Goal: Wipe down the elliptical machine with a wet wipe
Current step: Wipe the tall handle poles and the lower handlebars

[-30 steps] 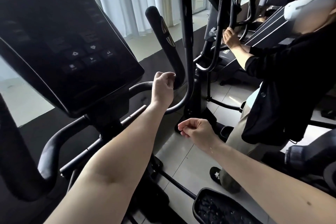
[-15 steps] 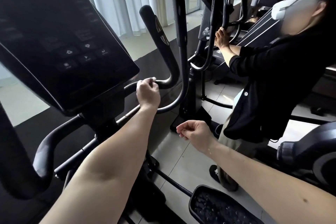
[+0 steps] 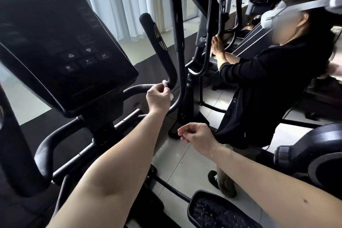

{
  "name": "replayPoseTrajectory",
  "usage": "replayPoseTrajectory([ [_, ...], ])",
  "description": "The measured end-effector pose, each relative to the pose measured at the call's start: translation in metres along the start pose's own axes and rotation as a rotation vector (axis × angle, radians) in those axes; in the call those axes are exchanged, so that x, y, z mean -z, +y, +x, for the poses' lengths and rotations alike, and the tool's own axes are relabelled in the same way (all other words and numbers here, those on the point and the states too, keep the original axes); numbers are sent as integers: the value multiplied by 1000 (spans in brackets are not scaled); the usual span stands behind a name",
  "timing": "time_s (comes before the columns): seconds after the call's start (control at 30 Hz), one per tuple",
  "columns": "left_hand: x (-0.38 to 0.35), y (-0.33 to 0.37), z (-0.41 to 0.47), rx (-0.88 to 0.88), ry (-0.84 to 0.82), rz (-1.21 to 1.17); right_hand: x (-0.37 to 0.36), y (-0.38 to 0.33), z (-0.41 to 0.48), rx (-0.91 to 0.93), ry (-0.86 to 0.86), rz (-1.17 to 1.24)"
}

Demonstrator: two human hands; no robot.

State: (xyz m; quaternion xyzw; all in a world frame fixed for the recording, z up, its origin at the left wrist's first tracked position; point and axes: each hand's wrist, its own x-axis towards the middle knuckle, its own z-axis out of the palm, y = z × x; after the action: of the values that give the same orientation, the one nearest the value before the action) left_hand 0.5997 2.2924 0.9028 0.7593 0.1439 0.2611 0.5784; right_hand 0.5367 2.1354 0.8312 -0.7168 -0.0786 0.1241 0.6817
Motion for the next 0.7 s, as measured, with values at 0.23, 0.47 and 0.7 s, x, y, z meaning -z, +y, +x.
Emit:
replayPoseTrajectory([
  [0.23,10,-13,-38,46,-210,-53,-8,-43,23,12,73,375],
  [0.47,20,3,-38,-9,-353,-46,-17,-59,52,22,182,522],
  [0.7,27,5,-12,-16,-145,281,-3,-90,111,257,428,121],
])
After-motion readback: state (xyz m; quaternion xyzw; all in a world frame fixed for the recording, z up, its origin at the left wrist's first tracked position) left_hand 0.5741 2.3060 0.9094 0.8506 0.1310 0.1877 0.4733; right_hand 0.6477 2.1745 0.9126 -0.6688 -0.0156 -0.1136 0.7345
